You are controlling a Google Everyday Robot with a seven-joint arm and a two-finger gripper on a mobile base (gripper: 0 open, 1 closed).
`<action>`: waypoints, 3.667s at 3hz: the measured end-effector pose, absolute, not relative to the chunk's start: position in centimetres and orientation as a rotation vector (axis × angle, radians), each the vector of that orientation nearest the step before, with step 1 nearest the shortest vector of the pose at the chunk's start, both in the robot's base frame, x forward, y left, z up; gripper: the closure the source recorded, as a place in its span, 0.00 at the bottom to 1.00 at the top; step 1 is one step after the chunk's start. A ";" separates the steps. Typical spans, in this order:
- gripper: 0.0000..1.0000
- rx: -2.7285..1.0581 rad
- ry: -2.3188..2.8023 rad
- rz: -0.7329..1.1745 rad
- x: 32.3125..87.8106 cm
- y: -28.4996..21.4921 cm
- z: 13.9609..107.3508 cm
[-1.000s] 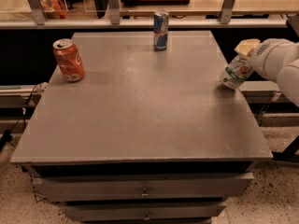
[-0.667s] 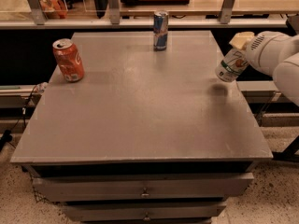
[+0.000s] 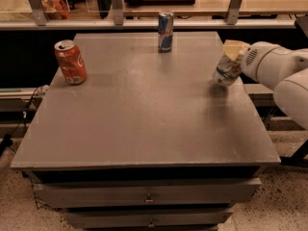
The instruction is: Place 7up can upright
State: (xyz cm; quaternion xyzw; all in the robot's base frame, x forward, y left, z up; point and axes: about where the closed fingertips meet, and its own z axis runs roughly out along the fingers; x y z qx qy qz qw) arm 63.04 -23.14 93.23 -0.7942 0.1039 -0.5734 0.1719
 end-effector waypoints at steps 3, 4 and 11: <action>1.00 -2.271 -0.106 -1.712 63.6 -18.4 91.1; 0.88 -2.271 -0.106 -1.711 63.6 -18.4 91.3; 0.00 -2.331 -0.146 -1.722 65.4 -22.7 100.0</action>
Offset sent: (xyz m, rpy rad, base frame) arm 0.0055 0.0369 -0.0169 -0.3123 -0.1016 0.2949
